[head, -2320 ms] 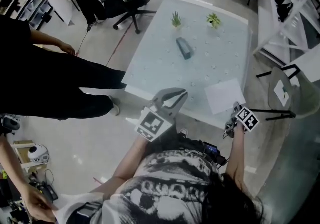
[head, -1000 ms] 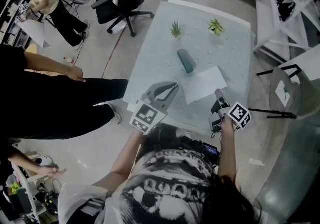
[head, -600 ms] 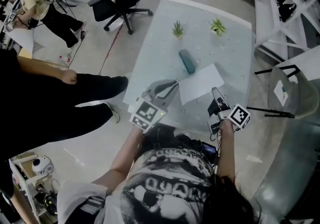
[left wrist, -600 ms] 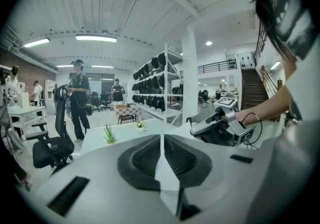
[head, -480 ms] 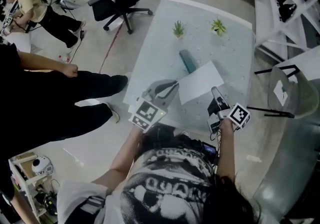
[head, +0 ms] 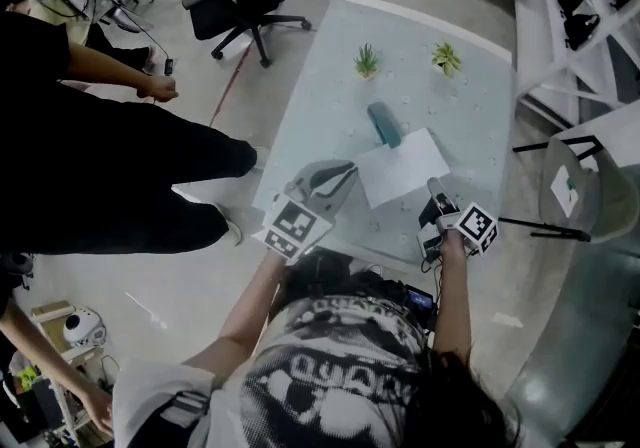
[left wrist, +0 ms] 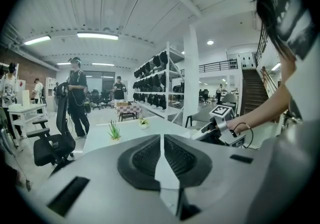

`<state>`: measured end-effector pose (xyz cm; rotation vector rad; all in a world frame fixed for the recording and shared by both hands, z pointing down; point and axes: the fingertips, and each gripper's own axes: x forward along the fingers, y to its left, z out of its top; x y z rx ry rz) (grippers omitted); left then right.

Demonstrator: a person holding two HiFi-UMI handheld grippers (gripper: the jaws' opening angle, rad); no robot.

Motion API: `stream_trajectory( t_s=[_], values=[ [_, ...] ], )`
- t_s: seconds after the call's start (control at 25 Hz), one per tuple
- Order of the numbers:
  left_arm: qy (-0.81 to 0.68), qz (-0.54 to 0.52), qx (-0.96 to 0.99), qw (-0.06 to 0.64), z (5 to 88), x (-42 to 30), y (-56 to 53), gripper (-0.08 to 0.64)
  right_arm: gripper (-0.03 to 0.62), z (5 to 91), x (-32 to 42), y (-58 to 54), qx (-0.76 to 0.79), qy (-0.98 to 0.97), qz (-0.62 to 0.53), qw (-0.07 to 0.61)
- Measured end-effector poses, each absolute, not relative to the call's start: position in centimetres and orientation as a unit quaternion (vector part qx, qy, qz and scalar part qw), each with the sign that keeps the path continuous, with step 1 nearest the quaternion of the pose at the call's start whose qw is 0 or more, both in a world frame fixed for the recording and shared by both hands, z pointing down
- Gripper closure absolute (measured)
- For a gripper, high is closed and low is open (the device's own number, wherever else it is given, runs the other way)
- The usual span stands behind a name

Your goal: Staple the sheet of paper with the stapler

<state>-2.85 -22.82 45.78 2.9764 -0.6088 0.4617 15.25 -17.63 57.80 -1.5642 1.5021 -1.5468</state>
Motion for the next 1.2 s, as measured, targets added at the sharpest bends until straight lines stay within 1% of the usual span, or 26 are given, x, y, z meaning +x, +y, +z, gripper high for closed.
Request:
stream_trajectory(
  t_s=[0.12,0.44,0.64,0.92,1.2],
  values=[
    [-0.186,0.154,0.970,0.032,46.3,-2.7,-23.0,0.540,0.592,58.4,15.4,-17.9,-0.566,0.553,-0.561,0.243],
    [-0.130,0.177,0.975,-0.025,49.3,-0.8,-25.8,0.538,0.592,59.4,15.6,-17.4,-0.579,0.531,-0.568,0.246],
    [-0.094,0.195,0.976,-0.031,51.2,1.6,-28.3,0.538,0.592,60.1,15.6,-17.2,-0.587,0.518,-0.571,0.248],
    [0.021,0.333,0.940,-0.073,55.6,5.9,-29.7,0.540,0.592,61.0,15.5,-16.9,-0.598,0.505,-0.574,0.241],
    [0.111,0.414,0.895,-0.121,58.6,9.1,-29.7,0.540,0.592,61.4,15.6,-17.0,-0.607,0.495,-0.570,0.250]
  ],
)
